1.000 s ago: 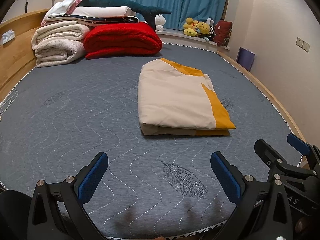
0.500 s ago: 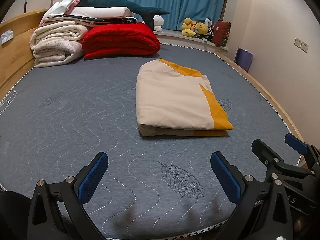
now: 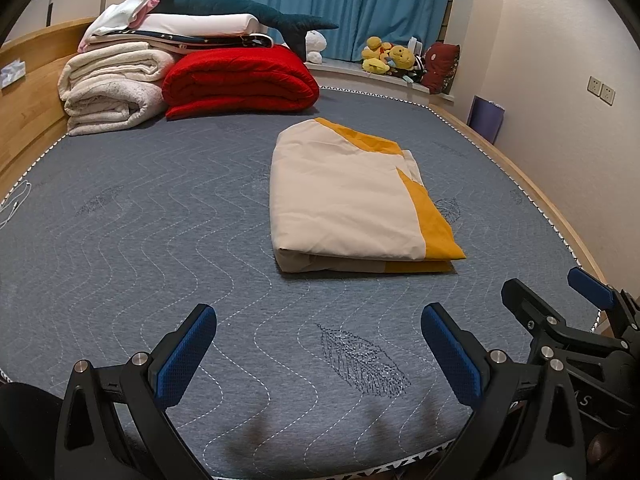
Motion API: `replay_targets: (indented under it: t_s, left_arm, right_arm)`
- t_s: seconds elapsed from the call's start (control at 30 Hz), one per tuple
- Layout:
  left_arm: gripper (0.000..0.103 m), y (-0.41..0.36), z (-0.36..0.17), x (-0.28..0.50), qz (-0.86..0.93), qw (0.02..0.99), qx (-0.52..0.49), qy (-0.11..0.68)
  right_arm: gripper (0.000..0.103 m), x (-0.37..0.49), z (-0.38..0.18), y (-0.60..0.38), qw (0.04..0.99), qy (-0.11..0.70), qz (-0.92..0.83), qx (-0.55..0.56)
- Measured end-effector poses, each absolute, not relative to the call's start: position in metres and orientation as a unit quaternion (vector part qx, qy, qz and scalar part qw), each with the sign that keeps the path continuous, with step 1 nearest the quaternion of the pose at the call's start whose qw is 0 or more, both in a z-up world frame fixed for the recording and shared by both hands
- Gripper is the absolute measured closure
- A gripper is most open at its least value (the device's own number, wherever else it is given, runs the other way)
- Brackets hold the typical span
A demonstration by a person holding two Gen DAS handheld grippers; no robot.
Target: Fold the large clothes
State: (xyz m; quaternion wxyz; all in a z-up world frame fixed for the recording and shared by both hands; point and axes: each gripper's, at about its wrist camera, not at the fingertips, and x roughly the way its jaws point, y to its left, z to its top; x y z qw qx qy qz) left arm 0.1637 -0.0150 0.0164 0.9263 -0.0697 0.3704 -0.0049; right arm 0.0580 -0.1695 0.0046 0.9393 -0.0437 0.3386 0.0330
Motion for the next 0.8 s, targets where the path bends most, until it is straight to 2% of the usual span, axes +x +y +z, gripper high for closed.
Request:
replay_targets:
  t_s: [0.8]
  left_arm:
    - [0.001,-0.0187,0.0175,0.1658,-0.011,0.926,-0.071,0.370]
  right_arm:
    - [0.003,0.0582,0.0049,-0.1716,0.939,0.339,0.034,-0.045]
